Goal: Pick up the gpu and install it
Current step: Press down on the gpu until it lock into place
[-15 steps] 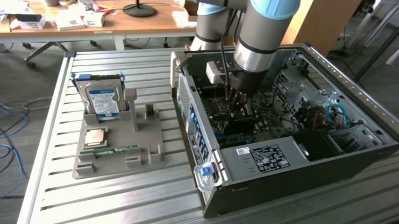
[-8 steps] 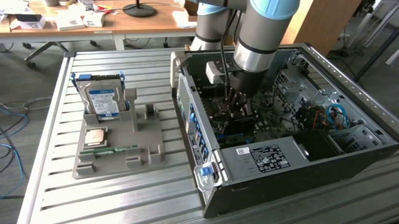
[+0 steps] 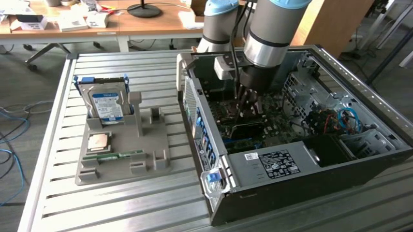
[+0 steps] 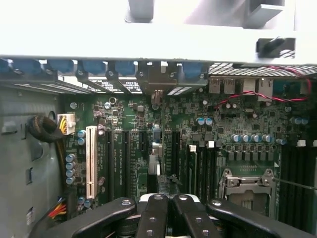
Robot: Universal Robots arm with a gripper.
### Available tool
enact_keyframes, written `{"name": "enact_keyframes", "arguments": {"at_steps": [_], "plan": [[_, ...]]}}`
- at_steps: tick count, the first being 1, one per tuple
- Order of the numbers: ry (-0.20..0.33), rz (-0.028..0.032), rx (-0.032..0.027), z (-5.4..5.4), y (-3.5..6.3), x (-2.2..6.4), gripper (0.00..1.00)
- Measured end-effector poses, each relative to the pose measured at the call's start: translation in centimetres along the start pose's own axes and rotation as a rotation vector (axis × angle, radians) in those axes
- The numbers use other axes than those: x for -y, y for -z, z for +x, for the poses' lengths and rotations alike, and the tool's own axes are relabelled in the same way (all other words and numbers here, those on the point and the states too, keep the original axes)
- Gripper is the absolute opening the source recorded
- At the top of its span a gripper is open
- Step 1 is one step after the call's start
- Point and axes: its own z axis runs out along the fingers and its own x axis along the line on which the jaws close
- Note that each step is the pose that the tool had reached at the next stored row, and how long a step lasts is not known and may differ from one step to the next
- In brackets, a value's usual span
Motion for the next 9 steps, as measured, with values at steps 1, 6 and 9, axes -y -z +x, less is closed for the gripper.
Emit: {"name": "enact_keyframes", "arguments": {"at_steps": [1,6,9], "plan": [[0.0,0.0,0.0001,0.0,0.19,0.0,0.11],[0.0,-0.0001,-0.0001,0.0,1.05,-0.01,0.11],[0.0,0.0,0.0,-0.1,1.57,-0.02,0.11]]}}
